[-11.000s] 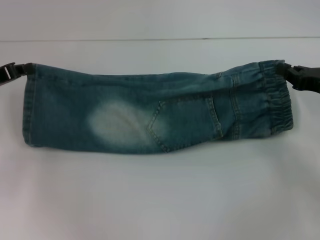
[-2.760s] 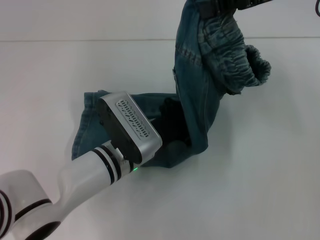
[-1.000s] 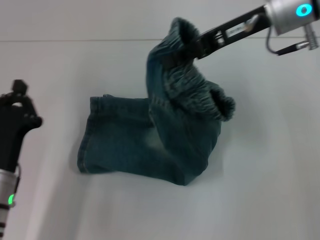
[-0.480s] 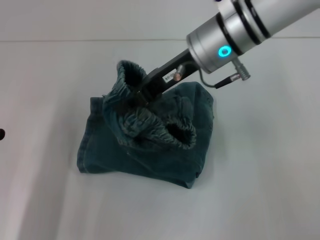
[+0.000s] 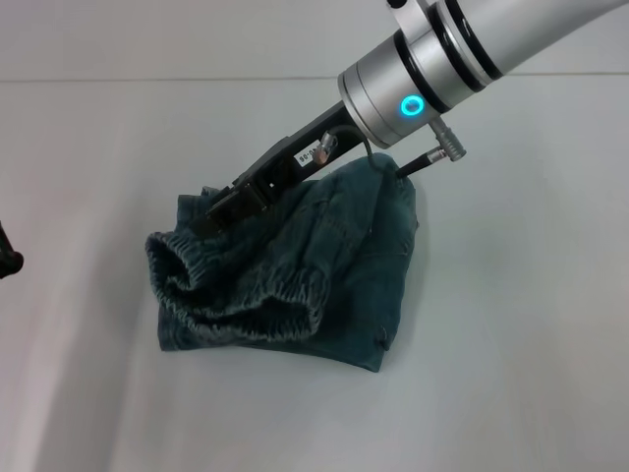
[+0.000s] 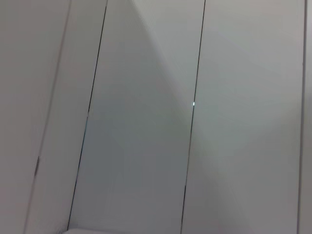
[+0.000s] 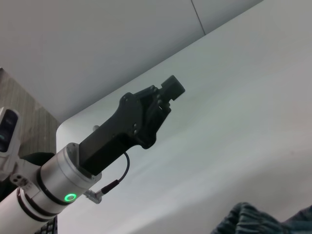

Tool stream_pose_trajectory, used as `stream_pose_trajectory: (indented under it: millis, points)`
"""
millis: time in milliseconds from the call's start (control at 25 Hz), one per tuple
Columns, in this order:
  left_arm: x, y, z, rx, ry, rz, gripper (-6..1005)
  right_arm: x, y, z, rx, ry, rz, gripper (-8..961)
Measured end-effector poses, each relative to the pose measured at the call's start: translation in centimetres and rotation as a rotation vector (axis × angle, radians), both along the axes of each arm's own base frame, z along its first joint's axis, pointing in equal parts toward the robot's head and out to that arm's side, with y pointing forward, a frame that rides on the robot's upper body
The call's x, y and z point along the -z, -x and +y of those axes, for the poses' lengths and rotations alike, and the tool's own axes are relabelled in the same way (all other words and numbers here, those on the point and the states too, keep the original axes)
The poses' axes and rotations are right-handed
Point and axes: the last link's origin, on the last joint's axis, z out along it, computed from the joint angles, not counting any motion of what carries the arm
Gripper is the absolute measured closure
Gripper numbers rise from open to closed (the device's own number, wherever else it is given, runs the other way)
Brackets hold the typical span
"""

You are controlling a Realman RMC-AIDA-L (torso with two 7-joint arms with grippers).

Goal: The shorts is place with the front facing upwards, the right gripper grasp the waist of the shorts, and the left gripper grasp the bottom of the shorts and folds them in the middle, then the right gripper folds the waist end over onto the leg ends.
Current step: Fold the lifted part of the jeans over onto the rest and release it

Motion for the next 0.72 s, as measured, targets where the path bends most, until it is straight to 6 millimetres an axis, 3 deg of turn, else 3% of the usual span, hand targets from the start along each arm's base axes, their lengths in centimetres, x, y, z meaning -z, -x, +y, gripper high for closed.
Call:
stream_pose_trajectory:
  millis: [120, 240, 640, 720]
  points:
    - [0.2, 0.0, 0.2, -0.005, 0.011, 0.000, 986, -0.2, -0.2, 0.0, -0.005, 0.004, -0.011, 608]
    - [0.2, 0.0, 0.3, -0.006, 0.015, 0.000, 986, -0.5, -0.6, -0.6, -0.022, 0.052, -0.046, 460]
    - [0.2, -0.2, 0.9, 0.001, 0.021, 0.005, 987, -1.5, -2.0, -5.6, -0.159, 0.375, -0.123, 23]
    - [0.2, -0.3, 1.1, 0.005, 0.022, 0.005, 987, -1.3, -2.6, -5.9, -0.162, 0.398, -0.168, 23]
